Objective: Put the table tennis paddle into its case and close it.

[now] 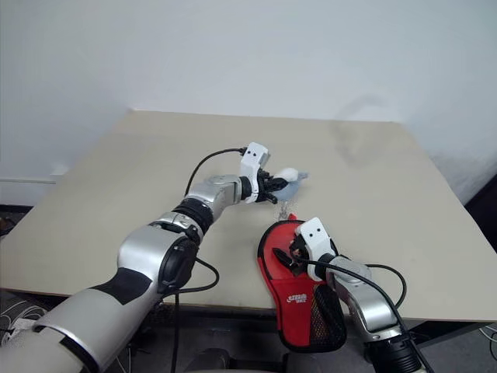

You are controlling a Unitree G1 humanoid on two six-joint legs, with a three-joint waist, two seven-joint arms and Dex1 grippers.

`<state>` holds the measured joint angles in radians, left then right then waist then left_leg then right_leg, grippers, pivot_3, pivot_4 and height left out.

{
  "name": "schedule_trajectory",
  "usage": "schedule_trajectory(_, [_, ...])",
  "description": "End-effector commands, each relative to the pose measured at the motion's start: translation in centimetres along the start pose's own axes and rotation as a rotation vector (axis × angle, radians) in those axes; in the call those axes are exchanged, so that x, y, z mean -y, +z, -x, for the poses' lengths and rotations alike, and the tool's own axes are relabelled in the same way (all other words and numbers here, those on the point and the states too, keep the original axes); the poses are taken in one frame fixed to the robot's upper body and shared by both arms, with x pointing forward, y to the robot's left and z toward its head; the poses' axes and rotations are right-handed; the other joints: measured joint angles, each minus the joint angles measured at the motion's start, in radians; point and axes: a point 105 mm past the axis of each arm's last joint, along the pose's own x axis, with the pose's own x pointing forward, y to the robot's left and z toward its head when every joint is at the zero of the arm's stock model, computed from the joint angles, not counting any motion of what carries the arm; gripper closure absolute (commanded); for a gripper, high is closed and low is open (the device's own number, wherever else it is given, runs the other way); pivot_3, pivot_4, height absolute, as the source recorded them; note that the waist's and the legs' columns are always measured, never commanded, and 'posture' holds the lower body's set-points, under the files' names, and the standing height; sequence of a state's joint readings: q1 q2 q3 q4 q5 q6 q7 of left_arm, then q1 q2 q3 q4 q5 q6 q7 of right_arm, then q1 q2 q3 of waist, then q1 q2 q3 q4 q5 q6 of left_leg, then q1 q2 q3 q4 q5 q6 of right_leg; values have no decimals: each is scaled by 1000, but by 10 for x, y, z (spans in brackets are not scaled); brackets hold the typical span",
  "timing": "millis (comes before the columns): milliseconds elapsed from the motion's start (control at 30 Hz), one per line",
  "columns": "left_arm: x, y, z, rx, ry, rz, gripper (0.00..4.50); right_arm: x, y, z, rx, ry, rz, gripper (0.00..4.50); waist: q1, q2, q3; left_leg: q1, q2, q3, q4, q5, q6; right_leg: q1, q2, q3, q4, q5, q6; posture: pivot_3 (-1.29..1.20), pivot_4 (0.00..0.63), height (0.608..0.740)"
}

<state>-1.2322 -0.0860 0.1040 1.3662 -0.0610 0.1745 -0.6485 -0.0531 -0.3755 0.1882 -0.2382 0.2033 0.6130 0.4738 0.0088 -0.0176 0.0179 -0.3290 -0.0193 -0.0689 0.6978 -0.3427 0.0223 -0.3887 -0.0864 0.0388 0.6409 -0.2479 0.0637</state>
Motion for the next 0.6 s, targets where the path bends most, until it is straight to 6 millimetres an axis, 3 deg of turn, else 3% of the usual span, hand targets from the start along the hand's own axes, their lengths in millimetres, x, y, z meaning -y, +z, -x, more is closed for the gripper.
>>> schedule_trajectory(33, [33,35,-9,97,-134,-91,4384,-18,-66,2,-251,36,-99,441,0,0,0,0,0,0,0,0,0,0,0,0,0,0,0,0,0,716])
schedule_trajectory(133, [58,13,-10,6,-330,-140,4384,-17,-66,2,-251,30,-98,441,-1,1,0,0,0,1,0,0,0,0,0,0,0,0,0,0,0,716])
schedule_trajectory(433, [55,-2,3,-59,-430,-140,1176,-12,-61,0,-234,24,-85,441,-1,1,-1,2,0,0,-1,-1,2,2,0,0,-1,0,0,0,0,716])
schedule_trajectory(600, [48,8,18,-56,-494,-86,1176,-9,-52,5,-208,51,-79,441,-7,1,-1,2,0,0,-2,-1,2,2,0,1,-1,0,1,0,0,716])
